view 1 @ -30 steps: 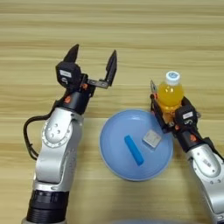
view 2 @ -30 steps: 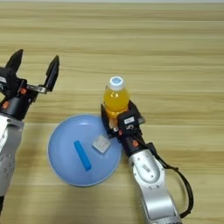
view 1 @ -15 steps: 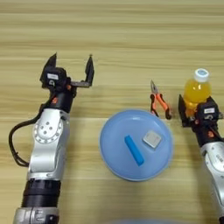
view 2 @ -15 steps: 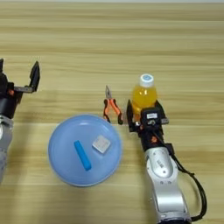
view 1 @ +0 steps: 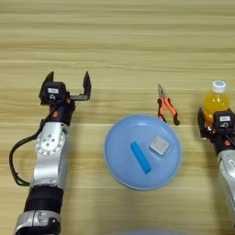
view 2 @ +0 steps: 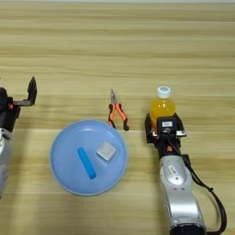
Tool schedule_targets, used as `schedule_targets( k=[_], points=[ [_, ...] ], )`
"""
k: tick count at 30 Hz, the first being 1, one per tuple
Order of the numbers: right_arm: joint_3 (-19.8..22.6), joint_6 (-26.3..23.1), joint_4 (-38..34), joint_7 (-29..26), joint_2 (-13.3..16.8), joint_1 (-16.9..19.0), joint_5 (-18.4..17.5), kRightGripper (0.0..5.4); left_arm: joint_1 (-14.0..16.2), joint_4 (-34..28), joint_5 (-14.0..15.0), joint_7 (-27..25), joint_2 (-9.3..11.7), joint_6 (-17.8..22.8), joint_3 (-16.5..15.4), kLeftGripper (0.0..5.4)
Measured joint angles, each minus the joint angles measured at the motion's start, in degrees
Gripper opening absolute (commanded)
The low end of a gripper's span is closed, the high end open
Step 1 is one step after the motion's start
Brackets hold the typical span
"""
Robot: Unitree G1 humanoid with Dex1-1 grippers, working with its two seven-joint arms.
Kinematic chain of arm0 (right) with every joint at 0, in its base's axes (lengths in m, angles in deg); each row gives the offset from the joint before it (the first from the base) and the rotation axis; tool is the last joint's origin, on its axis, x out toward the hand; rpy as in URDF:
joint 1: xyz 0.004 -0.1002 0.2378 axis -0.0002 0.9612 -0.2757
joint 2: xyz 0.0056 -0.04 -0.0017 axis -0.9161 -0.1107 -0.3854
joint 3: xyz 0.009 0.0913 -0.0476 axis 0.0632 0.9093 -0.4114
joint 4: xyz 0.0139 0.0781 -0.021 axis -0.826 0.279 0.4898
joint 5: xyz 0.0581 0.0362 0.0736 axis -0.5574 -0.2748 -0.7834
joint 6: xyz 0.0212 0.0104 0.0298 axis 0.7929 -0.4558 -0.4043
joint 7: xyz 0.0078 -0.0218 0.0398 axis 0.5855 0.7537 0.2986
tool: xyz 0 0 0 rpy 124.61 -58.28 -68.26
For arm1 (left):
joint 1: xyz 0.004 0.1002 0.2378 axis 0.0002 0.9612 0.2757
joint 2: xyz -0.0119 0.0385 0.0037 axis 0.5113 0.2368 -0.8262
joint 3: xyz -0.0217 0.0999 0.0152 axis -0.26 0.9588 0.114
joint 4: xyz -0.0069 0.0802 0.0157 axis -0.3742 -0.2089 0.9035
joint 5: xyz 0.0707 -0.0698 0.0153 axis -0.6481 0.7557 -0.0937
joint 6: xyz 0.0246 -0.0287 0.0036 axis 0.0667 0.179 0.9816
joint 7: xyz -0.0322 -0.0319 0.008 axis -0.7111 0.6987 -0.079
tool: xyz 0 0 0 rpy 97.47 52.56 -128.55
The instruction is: Move the objects on the table
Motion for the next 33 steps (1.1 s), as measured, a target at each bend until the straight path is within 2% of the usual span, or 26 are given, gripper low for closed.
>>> schedule_targets(
  k=[24, 30, 33],
  points=[
    [0.78, -0.14, 3.33, -0.01, -0.15, -2.52, -0.46, 3.47, 0.01, 0.69, 0.05, 0.51, -0.04, -0.36, -0.04, 5.4],
    [1.25, -0.59, 3.32, -0.15, -0.55, -2.63, -1.73, 3.47, 0.01, 0.69, 0.11, 0.52, -0.03, -0.55, -0.3, 5.4],
    [1.31, -1.06, 3.28, -0.21, -0.55, -2.79, -2.2, 3.98, 0.0, 0.69, 0.25, 0.52, -0.02, -0.61, -0.38, 5.4]
  ],
)
